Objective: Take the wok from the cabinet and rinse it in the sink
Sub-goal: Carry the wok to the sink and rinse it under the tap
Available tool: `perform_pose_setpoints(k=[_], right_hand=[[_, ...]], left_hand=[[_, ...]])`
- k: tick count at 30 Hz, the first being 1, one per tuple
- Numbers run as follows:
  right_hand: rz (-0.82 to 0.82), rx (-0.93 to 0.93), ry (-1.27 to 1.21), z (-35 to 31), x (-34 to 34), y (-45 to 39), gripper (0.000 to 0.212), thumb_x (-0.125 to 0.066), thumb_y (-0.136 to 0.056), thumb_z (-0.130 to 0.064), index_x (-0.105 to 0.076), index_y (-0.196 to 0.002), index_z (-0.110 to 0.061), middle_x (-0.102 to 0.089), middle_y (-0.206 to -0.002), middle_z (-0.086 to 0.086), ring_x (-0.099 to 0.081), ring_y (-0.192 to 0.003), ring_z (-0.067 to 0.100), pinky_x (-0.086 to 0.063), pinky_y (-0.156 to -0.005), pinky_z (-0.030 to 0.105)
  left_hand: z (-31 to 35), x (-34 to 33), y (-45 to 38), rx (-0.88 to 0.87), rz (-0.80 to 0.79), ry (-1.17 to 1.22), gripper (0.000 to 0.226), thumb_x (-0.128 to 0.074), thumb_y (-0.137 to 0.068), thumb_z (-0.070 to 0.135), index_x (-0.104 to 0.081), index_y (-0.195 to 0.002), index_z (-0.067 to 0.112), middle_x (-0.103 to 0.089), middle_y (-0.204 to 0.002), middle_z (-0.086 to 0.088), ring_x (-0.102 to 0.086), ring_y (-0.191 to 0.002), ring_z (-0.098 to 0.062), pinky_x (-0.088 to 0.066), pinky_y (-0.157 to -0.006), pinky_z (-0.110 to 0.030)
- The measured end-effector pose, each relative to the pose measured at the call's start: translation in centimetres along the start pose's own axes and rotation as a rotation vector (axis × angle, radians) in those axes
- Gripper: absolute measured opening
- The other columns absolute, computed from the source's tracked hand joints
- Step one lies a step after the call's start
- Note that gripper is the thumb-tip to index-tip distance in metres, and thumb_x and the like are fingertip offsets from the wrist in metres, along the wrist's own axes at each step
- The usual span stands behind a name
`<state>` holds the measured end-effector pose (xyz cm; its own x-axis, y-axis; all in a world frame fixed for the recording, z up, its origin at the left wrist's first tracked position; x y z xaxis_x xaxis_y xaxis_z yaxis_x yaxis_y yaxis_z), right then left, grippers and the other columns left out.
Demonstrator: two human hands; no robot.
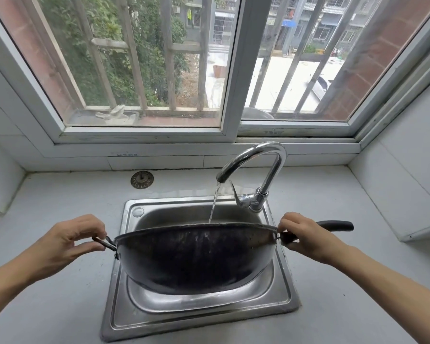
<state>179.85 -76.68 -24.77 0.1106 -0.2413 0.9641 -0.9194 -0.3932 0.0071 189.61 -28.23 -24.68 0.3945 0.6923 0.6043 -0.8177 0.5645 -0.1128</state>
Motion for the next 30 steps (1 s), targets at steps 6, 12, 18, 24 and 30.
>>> perform_pose_setpoints(k=[6, 12, 18, 24, 30], right_hand=[[0.113, -0.036, 0.009, -0.1, 0.4, 0.0, 0.033, -0.081, -0.070, -0.007, -0.054, -0.086, -0.018, -0.053, -0.082, -0.008, -0.050, -0.074, 0.015, -0.048, -0.065, 0.031], [0.101, -0.072, 0.003, 0.6, -0.8, -0.3, 0.034, -0.085, -0.068, -0.014, -0.059, -0.089, -0.018, -0.058, -0.082, -0.007, -0.053, -0.074, 0.017, -0.049, -0.068, 0.035], [0.034, -0.124, -0.058, 1.8, -2.6, -0.7, 0.030, -0.083, -0.071, -0.016, -0.061, -0.092, -0.017, -0.060, -0.084, -0.005, -0.054, -0.079, 0.017, -0.050, -0.072, 0.035], [-0.030, -0.177, -0.103, 2.9, -4.2, -1.4, 0.028, -0.080, -0.075, -0.017, -0.061, -0.096, -0.016, -0.060, -0.090, -0.005, -0.054, -0.084, 0.015, -0.048, -0.078, 0.032], [-0.033, -0.161, -0.131, 3.1, -4.6, -1.6, 0.026, -0.078, -0.076, -0.014, -0.058, -0.093, -0.014, -0.054, -0.089, -0.006, -0.049, -0.084, 0.015, -0.045, -0.076, 0.029]], left_hand=[[-0.3, -0.2, 0.2, 0.080, 0.038, 0.097, 0.049, -0.069, -0.075, 0.062, -0.066, -0.087, 0.014, -0.066, -0.084, -0.001, -0.069, -0.079, -0.021, -0.057, -0.083, -0.024], [-1.8, -1.1, 0.0, 0.178, 0.036, 0.091, 0.006, -0.074, -0.079, 0.018, -0.069, -0.081, 0.019, -0.070, -0.077, -0.003, -0.069, -0.078, -0.024, -0.055, -0.077, -0.020], [-3.4, -2.0, -0.3, 0.258, -0.020, 0.071, 0.008, -0.072, -0.077, 0.019, -0.068, -0.083, 0.017, -0.070, -0.077, -0.003, -0.069, -0.081, -0.023, -0.055, -0.078, -0.029], [-4.8, -2.9, -1.1, 0.313, -0.032, 0.053, 0.016, -0.074, -0.081, 0.005, -0.066, -0.080, 0.019, -0.069, -0.074, -0.002, -0.066, -0.077, -0.018, -0.049, -0.072, -0.022], [-6.0, -3.4, -1.7, 0.361, 0.010, 0.093, 0.021, -0.074, -0.079, -0.001, -0.067, -0.075, 0.018, -0.068, -0.072, -0.003, -0.066, -0.074, -0.015, -0.047, -0.067, -0.016]])
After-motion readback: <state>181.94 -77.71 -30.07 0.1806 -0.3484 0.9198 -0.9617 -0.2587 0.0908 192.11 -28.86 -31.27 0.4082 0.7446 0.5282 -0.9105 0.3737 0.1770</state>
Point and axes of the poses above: each hand's wrist, its own y-axis away from the middle knuckle, its own x-axis out of the back of the hand, z = x × y, the point moved 7 cm from there along -y, towards the middle knuckle
